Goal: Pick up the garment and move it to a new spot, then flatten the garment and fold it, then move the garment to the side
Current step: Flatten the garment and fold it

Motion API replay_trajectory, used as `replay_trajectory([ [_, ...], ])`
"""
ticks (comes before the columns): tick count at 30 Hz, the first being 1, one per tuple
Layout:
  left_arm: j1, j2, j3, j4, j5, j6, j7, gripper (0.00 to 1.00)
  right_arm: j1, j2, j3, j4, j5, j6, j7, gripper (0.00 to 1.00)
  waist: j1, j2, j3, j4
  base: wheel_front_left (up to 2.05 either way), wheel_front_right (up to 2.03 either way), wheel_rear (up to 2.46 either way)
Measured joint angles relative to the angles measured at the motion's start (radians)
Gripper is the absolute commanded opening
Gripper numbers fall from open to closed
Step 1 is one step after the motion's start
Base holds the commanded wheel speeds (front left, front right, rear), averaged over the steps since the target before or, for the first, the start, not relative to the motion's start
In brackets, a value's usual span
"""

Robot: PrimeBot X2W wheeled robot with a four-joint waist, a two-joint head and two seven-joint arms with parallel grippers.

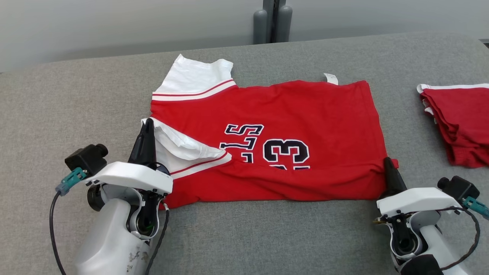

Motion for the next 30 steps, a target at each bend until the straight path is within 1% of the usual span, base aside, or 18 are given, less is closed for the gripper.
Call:
replay_trajectory([
  [4, -0.038, -0.001, -0.011, 0.072, 0.002, -0.002, 0.0, 0.0, -0.032, 0.0, 0.013, 0.03, 0.009, 0.0, -0.008, 0.01, 0.0, 0.0, 0.007, -0.009, 0.0, 0.0, 0.0],
  [6, -0.053, -0.001, -0.021, 0.102, 0.007, -0.002, 0.0, 0.0, -0.048, 0.0, 0.02, 0.046, 0.011, 0.0, -0.011, 0.38, 0.0, 0.0, 0.01, -0.014, 0.0, 0.0, 0.0],
  [7, -0.062, -0.001, -0.024, 0.115, 0.007, -0.002, 0.0, 0.0, -0.056, 0.0, 0.025, 0.053, 0.011, 0.0, -0.013, 0.73, 0.0, 0.0, 0.01, -0.015, 0.0, 0.0, 0.0],
  [8, -0.068, -0.001, -0.028, 0.13, 0.003, -0.001, 0.0, 0.0, -0.063, 0.0, 0.03, 0.058, 0.013, 0.0, -0.017, 0.73, 0.0, 0.0, 0.011, -0.016, 0.0, 0.0, 0.0],
  [9, -0.073, -0.002, -0.033, 0.143, 0.001, 0.001, 0.0, 0.01, -0.07, 0.0, 0.033, 0.059, 0.016, 0.0, -0.018, 1.0, 0.0, 0.0, 0.011, -0.017, 0.0, 0.0, 0.0],
  [10, -0.077, -0.001, -0.039, 0.153, 0.002, 0.002, 0.0, 0.19, -0.077, 0.0, 0.035, 0.062, 0.018, 0.0, -0.019, 1.0, 0.0, 0.0, 0.01, -0.017, 0.0, 0.0, 0.0],
  [11, -0.081, -0.001, -0.045, 0.161, 0.002, 0.001, 0.0, 0.39, -0.083, 0.0, 0.036, 0.064, 0.017, 0.0, -0.021, 1.0, 0.0, 0.0, 0.009, -0.016, 0.0, 0.0, 0.0],
  [12, -0.082, -0.001, -0.051, 0.165, 0.002, 0.0, 0.0, 0.78, -0.086, 0.0, 0.035, 0.065, 0.013, 0.0, -0.025, 1.0, 0.0, 0.0, 0.007, -0.016, 0.0, 0.0, 0.0],
  [13, -0.082, -0.001, -0.057, 0.168, 0.001, -0.004, 0.0, 1.0, -0.088, 0.0, 0.032, 0.067, 0.006, 0.0, -0.027, 1.0, 0.0, 0.0, 0.006, -0.015, 0.0, 0.0, 0.0],
  [17, -0.081, -0.001, -0.068, 0.163, -0.007, -0.013, 0.0, 1.0, -0.093, -0.002, 0.012, 0.066, -0.027, 0.0, -0.03, 1.0, 0.0, 0.0, -0.006, -0.008, 0.0, 0.0, 0.0],
  [20, -0.061, -0.001, -0.061, 0.134, -0.009, -0.02, 0.0, 1.0, -0.091, -0.009, -0.025, 0.032, -0.07, 0.0, -0.032, 1.0, 0.0, 0.0, -0.018, -0.001, 0.0, 0.0, 0.0],
  [23, -0.007, -0.001, -0.043, 0.105, -0.009, -0.025, 0.0, 1.0, -0.065, -0.019, -0.074, -0.022, -0.149, 0.0, -0.033, 1.0, 0.0, 0.0, -0.031, 0.007, 0.0, 0.0, 0.0],
  [27, 0.07, 0.001, -0.024, 0.067, -0.003, -0.031, -0.002, 1.0, -0.003, -0.022, -0.132, -0.104, -0.283, 0.0, -0.033, 1.0, 0.0, 0.0, -0.053, 0.016, 0.0, 0.0, 0.0],
  [30, 0.132, 0.02, -0.027, 0.053, 0.002, -0.031, -0.001, 1.0, 0.053, -0.019, -0.161, -0.167, -0.368, 0.0, -0.033, 1.0, 0.0, 0.0, -0.072, 0.022, 0.0, 0.0, 0.0],
])
